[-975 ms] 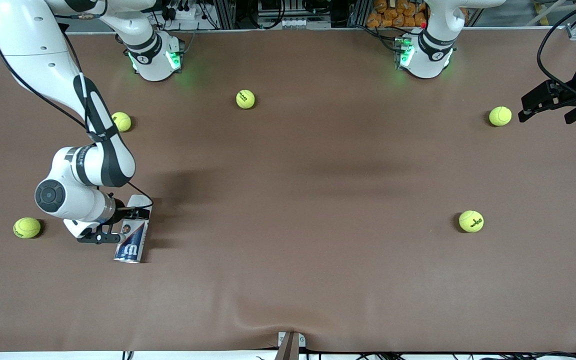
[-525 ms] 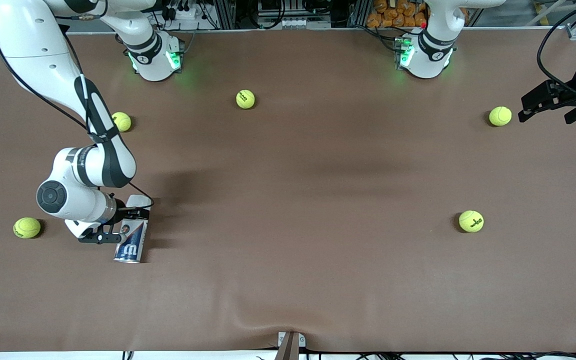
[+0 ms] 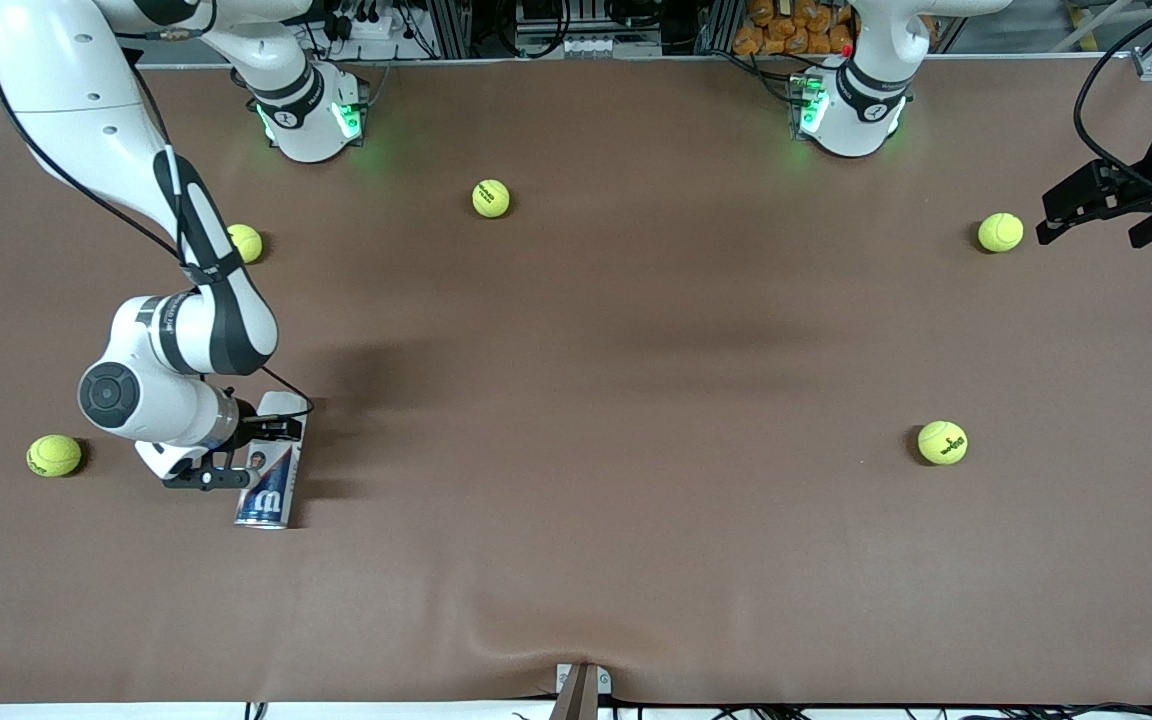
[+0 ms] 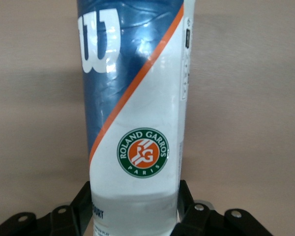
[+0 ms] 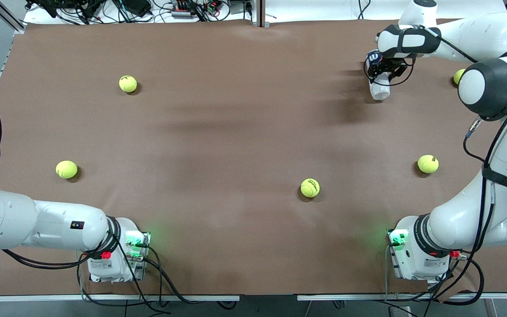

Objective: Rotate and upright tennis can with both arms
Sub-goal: 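Close the right gripper around the middle of the can, then carry the can with the right gripper to the table center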

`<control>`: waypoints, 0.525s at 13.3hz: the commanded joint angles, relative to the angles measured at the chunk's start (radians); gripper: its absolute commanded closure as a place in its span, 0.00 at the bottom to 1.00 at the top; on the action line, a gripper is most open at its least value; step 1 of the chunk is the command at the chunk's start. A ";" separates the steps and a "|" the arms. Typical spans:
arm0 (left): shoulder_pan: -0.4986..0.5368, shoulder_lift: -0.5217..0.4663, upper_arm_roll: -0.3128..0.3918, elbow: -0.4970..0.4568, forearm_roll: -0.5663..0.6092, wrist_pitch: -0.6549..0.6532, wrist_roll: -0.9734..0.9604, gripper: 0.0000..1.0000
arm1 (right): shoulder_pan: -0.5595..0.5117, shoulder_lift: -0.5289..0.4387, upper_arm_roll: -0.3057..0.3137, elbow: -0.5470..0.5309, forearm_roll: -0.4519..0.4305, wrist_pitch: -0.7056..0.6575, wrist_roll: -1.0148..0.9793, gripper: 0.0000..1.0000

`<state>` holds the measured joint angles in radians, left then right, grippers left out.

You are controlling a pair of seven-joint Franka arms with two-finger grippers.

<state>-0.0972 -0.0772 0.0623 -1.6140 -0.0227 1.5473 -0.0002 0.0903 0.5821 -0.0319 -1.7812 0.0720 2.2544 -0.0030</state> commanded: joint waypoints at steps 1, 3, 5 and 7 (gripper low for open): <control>0.002 0.004 -0.002 0.008 0.020 -0.012 0.022 0.00 | 0.063 -0.018 0.000 0.086 -0.041 -0.119 0.018 0.30; 0.002 0.004 -0.002 0.008 0.020 -0.012 0.023 0.00 | 0.133 -0.018 0.001 0.149 -0.092 -0.179 0.017 0.30; 0.002 0.004 -0.002 0.008 0.020 -0.012 0.023 0.00 | 0.233 -0.021 0.003 0.170 -0.126 -0.194 0.012 0.30; 0.002 0.004 -0.002 0.008 0.020 -0.012 0.023 0.00 | 0.339 -0.028 0.003 0.177 -0.173 -0.190 0.012 0.31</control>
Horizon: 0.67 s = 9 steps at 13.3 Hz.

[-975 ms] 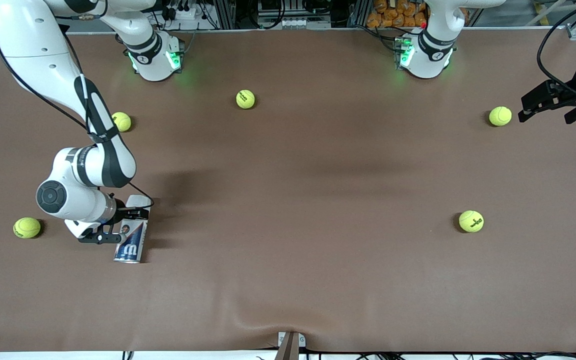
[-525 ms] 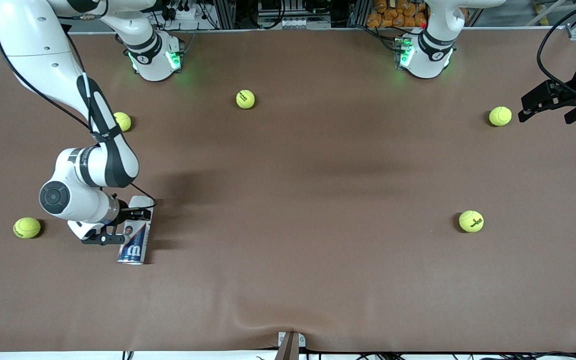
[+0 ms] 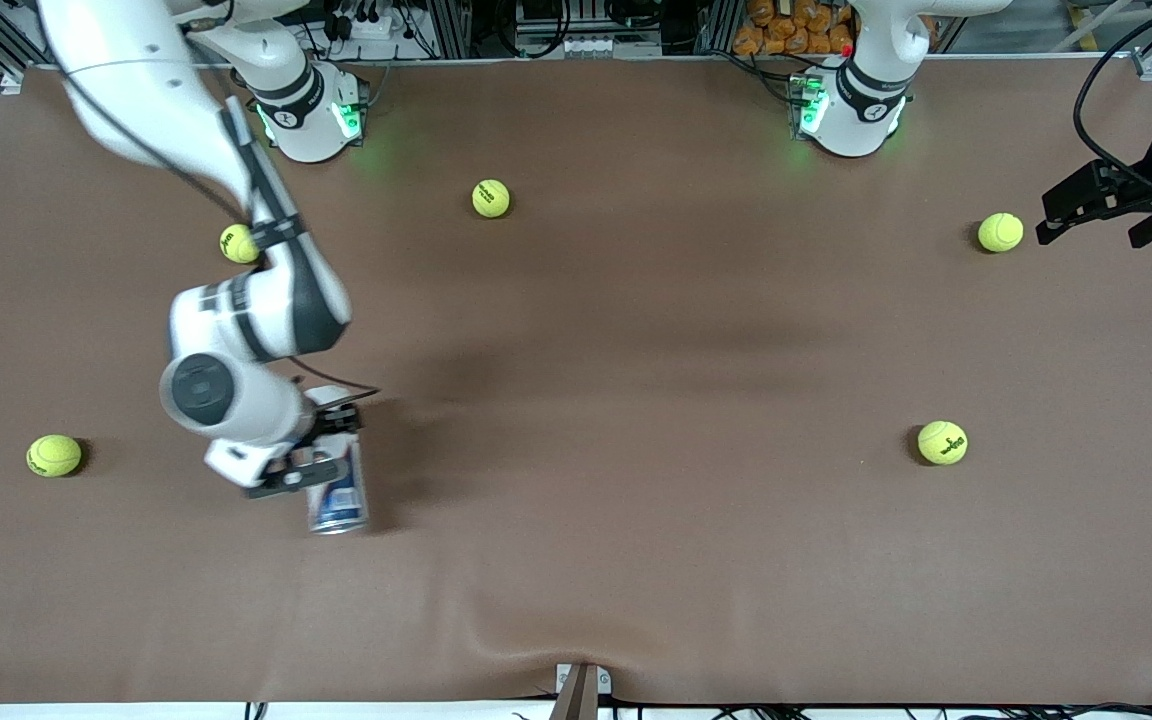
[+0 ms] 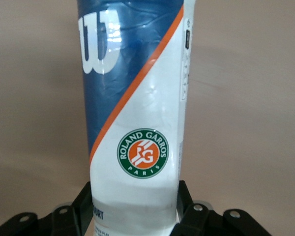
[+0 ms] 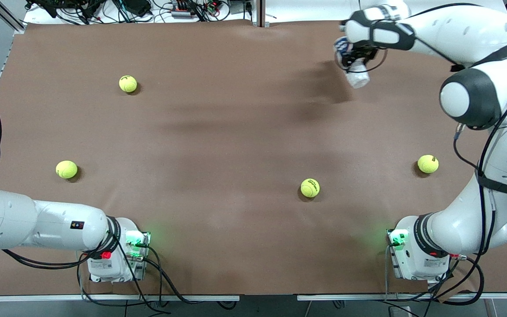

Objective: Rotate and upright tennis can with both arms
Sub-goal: 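Carry the can with the right gripper to the table center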

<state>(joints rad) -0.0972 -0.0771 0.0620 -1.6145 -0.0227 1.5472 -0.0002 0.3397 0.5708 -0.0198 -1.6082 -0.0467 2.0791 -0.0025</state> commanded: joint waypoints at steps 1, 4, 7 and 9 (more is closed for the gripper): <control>0.002 0.003 -0.002 0.007 0.018 -0.012 0.023 0.00 | 0.135 -0.015 -0.008 0.023 -0.089 -0.016 0.010 0.32; 0.002 0.003 -0.002 0.007 0.015 -0.012 0.022 0.00 | 0.286 -0.002 -0.008 0.045 -0.200 -0.005 0.007 0.32; 0.002 0.005 -0.002 0.007 0.012 -0.012 0.022 0.00 | 0.413 0.004 -0.008 0.053 -0.297 0.001 0.006 0.32; 0.002 0.007 -0.002 0.007 0.010 -0.012 0.022 0.00 | 0.500 0.012 -0.008 0.057 -0.353 0.009 -0.031 0.32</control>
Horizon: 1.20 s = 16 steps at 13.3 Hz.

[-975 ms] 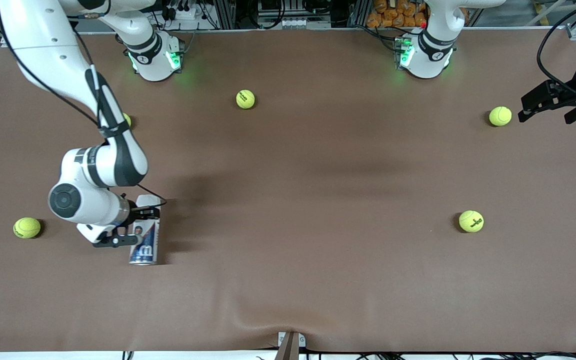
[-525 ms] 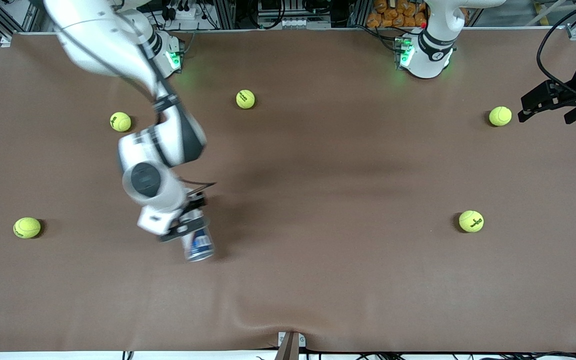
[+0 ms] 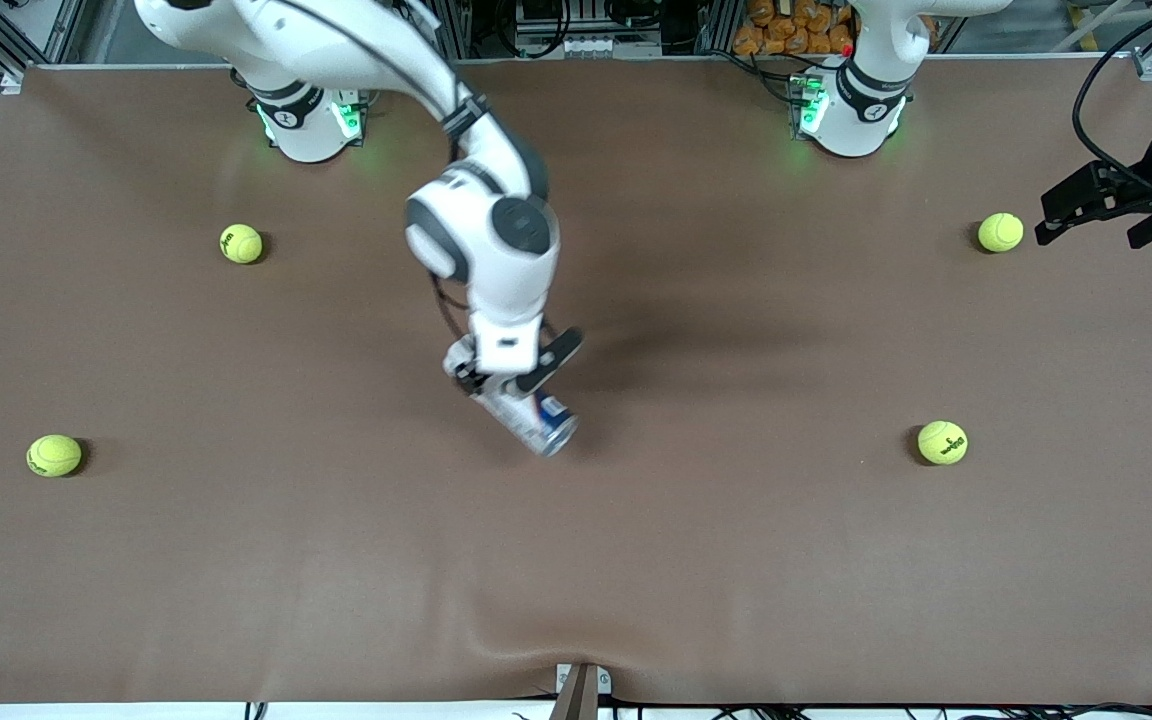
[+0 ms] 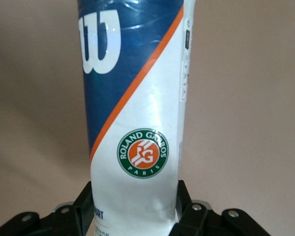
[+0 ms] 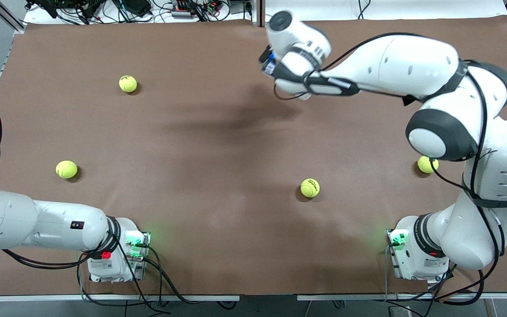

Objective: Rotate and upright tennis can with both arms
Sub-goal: 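Carry the can with the right gripper to the table center, then set the can down lying, open the right gripper while the left gripper approaches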

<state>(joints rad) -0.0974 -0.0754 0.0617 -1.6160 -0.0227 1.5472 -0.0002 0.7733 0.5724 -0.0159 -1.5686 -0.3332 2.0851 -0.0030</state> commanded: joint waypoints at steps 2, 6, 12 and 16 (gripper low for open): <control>0.002 0.006 -0.002 0.007 0.009 -0.012 0.023 0.00 | 0.116 0.021 -0.010 0.013 -0.141 0.032 -0.104 0.32; 0.002 0.017 -0.005 -0.002 0.009 -0.012 0.023 0.00 | 0.150 0.087 -0.010 0.013 -0.205 0.144 -0.211 0.31; 0.004 0.078 -0.006 -0.001 -0.023 -0.012 0.023 0.00 | 0.146 0.130 -0.010 0.001 -0.211 0.292 -0.325 0.31; 0.002 0.147 -0.005 -0.002 -0.144 -0.035 0.023 0.00 | 0.147 0.161 -0.012 0.004 -0.225 0.332 -0.318 0.00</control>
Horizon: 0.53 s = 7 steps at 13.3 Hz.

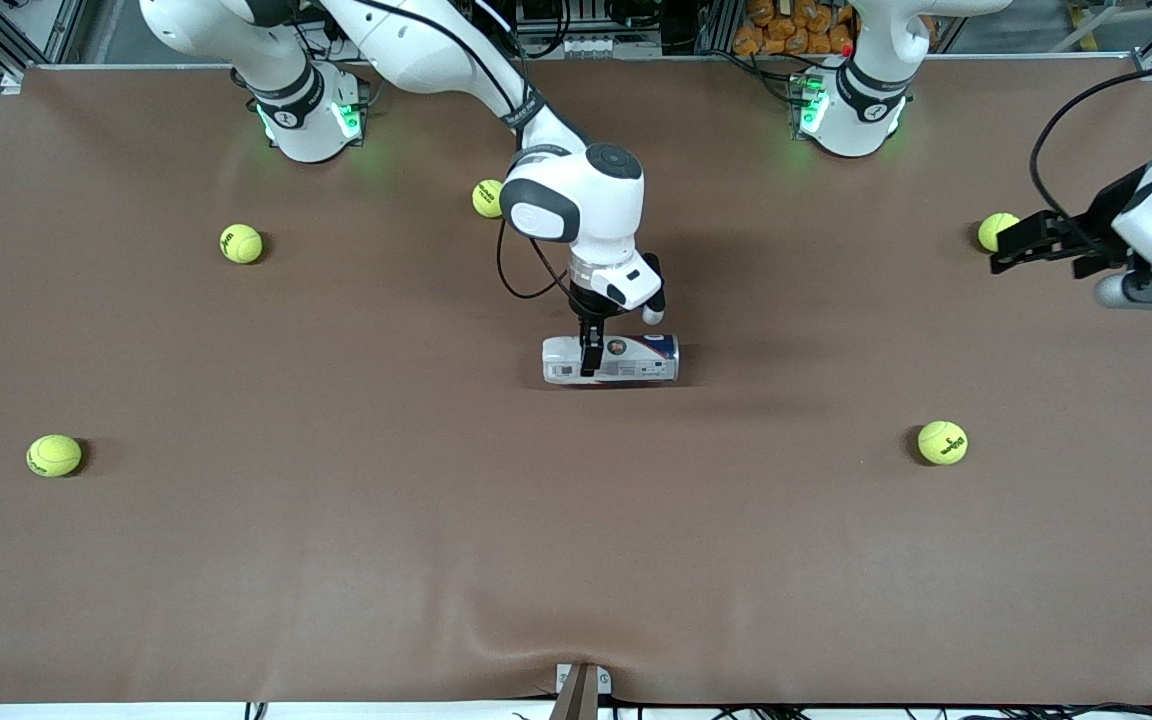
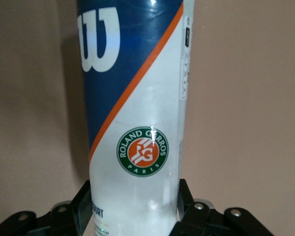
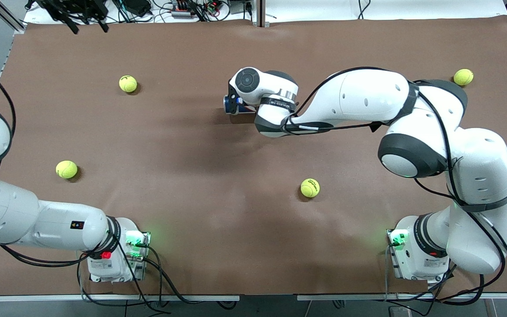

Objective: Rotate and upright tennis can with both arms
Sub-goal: 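Set the can down lying, open the right gripper while the left gripper approaches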

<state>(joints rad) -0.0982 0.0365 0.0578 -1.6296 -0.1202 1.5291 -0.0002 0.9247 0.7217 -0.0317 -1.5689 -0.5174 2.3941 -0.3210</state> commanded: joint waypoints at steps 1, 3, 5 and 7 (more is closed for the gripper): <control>0.002 0.051 -0.003 0.011 -0.067 -0.017 0.023 0.00 | -0.009 0.013 0.004 0.004 -0.041 0.025 0.000 0.00; -0.001 0.100 -0.004 0.013 -0.128 -0.015 0.025 0.00 | -0.009 0.007 0.004 0.010 -0.039 0.022 -0.003 0.00; -0.006 0.137 -0.004 0.014 -0.196 -0.015 0.025 0.00 | -0.006 -0.007 0.004 0.013 -0.027 0.011 0.003 0.00; -0.014 0.157 -0.004 0.017 -0.229 -0.015 0.025 0.00 | -0.007 -0.042 0.007 0.013 -0.001 -0.041 0.007 0.00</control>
<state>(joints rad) -0.1080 0.1774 0.0529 -1.6315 -0.3134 1.5279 0.0007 0.9245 0.7265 -0.0329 -1.5481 -0.5214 2.4007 -0.3191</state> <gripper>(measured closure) 0.000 0.000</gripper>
